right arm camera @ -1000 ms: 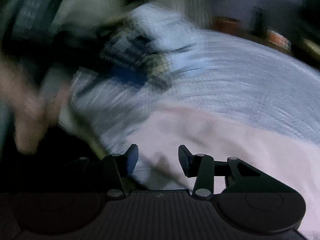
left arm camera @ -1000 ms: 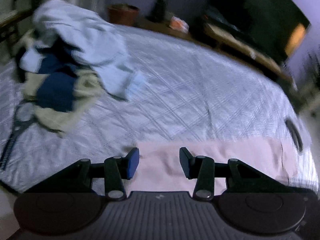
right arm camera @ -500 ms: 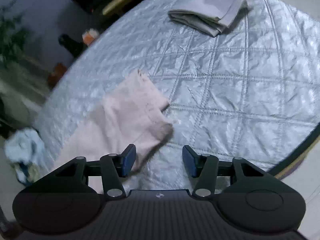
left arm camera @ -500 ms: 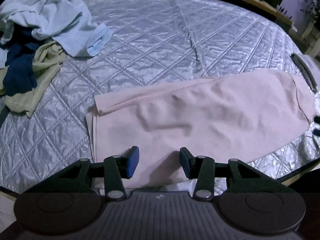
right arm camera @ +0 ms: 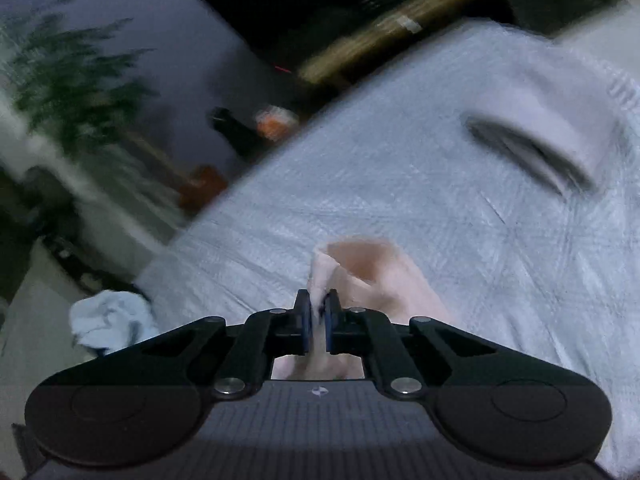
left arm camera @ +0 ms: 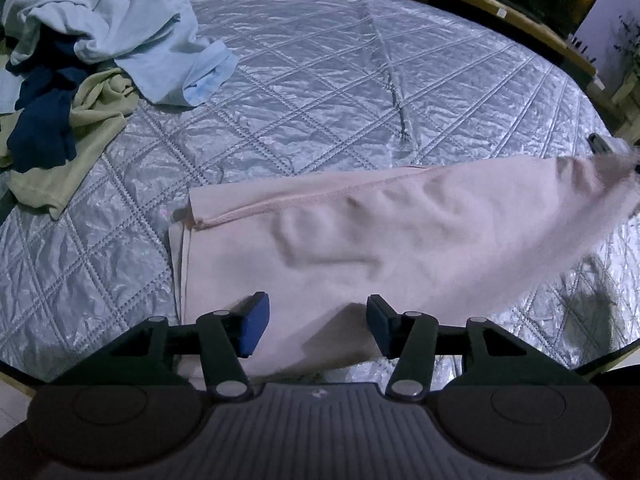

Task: Fold clothes

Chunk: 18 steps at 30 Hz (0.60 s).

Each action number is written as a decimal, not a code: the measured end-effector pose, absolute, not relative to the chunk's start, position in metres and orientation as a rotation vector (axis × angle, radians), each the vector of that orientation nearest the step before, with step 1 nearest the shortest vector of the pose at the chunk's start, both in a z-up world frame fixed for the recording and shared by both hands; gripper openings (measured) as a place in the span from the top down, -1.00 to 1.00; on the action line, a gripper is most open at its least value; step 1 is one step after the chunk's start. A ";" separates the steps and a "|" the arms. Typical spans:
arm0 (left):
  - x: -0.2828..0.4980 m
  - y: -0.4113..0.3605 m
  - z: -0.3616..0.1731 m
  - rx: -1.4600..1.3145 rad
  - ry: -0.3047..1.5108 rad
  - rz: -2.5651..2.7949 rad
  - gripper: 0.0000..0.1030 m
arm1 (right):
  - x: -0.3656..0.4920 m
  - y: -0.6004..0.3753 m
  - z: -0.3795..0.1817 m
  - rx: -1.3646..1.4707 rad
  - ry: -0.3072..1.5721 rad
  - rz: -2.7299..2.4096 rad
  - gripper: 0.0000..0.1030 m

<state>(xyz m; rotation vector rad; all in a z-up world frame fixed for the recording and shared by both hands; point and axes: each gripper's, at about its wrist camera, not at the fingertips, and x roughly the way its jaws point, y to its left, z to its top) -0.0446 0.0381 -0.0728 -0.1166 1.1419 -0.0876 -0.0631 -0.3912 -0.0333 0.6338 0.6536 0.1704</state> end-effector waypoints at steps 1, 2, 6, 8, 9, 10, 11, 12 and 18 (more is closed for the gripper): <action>-0.045 0.039 -0.073 -0.122 1.142 -0.087 0.04 | -0.056 -0.389 -0.029 0.599 0.638 0.189 0.83; -0.045 0.039 -0.072 -0.130 1.141 -0.085 0.04 | -0.051 -0.387 -0.028 0.567 0.640 0.196 0.83; -0.045 0.039 -0.073 -0.128 1.140 -0.086 0.03 | -0.036 -0.390 -0.060 0.500 0.785 0.120 0.83; -0.045 0.038 -0.073 -0.119 1.140 -0.090 0.01 | -0.036 -0.396 -0.080 0.519 0.867 0.048 0.80; -0.045 0.037 -0.073 -0.112 1.139 -0.090 0.01 | -0.039 -0.398 -0.085 0.537 0.871 0.038 0.79; -0.045 0.036 -0.073 -0.105 1.138 -0.089 0.01 | -0.043 -0.399 -0.089 0.549 0.868 0.035 0.80; -0.046 0.035 -0.072 -0.098 1.137 -0.089 0.02 | -0.046 -0.398 -0.090 0.550 0.865 0.033 0.79; -0.046 0.035 -0.072 -0.094 1.136 -0.087 0.05 | -0.047 -0.398 -0.088 0.552 0.850 0.040 0.79; -0.045 0.041 -0.070 -0.121 1.122 -0.035 0.16 | -0.049 -0.402 -0.094 0.567 0.858 0.033 0.88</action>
